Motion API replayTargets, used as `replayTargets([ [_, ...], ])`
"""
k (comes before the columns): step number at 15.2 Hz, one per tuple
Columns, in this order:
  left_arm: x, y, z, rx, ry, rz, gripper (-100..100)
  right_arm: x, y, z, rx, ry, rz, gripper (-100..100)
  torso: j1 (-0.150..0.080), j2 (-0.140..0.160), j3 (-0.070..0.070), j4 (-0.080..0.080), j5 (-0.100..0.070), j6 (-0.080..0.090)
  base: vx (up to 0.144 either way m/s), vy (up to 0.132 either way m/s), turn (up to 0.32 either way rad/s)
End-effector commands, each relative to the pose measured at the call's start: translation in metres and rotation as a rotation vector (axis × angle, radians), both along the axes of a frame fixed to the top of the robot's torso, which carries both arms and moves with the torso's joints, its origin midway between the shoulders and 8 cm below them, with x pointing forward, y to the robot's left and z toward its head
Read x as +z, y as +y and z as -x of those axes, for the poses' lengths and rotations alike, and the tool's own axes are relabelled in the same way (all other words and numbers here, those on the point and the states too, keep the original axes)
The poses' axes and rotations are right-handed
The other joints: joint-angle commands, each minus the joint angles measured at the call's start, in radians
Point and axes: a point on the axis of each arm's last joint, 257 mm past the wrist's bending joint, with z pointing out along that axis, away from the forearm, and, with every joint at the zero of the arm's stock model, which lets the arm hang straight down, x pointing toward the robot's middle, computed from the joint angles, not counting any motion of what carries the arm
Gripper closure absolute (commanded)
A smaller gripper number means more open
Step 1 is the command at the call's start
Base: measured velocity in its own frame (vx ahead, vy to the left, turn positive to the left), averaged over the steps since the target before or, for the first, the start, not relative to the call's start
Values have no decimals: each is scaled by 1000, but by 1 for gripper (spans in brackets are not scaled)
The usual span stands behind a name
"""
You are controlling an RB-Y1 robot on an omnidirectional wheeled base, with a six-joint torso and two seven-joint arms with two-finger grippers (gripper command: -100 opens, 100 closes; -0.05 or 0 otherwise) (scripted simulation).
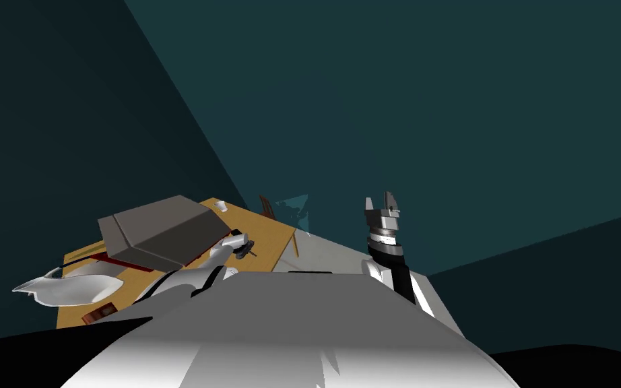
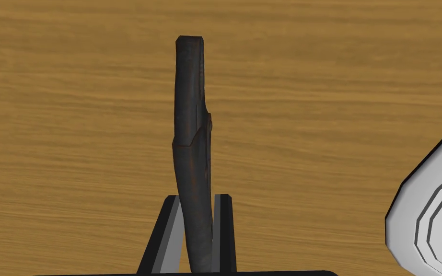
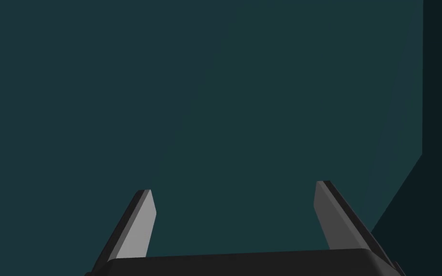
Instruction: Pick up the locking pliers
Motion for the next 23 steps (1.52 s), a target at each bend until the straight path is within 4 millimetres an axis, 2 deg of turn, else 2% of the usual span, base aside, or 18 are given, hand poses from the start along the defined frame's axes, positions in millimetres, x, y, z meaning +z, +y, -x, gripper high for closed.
replayTargets([
  [1, 0, 1, 2, -20, 6, -2, 100, 0, 0, 0, 0, 0, 0, 0, 0, 0, 0, 0, 0, 0, 43, -34, 30],
  [2, 1, 10, 8, -11, -1, 6, 100, 0, 0, 0, 0, 0, 0, 0, 1, 1, 1, 0, 0, 1, 76, -57, 115],
  [4, 1, 10, 8, -45, 7, 0, 100, 0, 0, 0, 0, 0, 0, 0, -1, 0, 0, 0, 0, -1, 90, -80, 131],
  [5, 4, 19, 14, -26, -3, 9, 100, 0, 0, 0, 0, 0, 0, 0, -1, 0, 0, 0, 0, 0, 99, -81, 154],
  [12, 6, 29, 20, -96, 6, 1, 100, 0, 0, 0, 0, 0, 0, 0, -2, 1, 1, 0, 0, 0, 74, -78, 88],
  [13, 9, 38, 26, -88, -3, 5, 100, 0, 0, 0, 0, 0, 0, 0, 0, 1, 1, 1, 0, 1, 93, -60, 118],
  [15, 9, 38, 26, -121, 4, -1, 100, 0, 0, 0, 0, 0, 0, 0, -1, -1, 0, 0, 0, -1, 92, -75, 130],
  [16, 12, 48, 33, -101, -8, 4, 100, 0, 0, 0, 0, 0, 0, 0, -1, 0, 0, 0, 0, 0, 91, -95, 129],
  [19, 12, 48, 33, -147, 2, -4, 100, 0, 0, 0, 0, 0, 0, 0, -3, -1, 0, 0, 0, 1, 77, -84, 84],
  [20, 16, 57, 39, -136, -9, -2, 100, 0, 0, 0, 0, 0, 0, 0, -1, 1, 0, 1, 0, 1, 59, -60, 111],
  [23, 16, 57, 39, -174, -1, -9, 100, 0, 0, 0, 0, 0, 0, 0, -2, 1, 1, 0, 0, 0, 55, -74, 98],
])
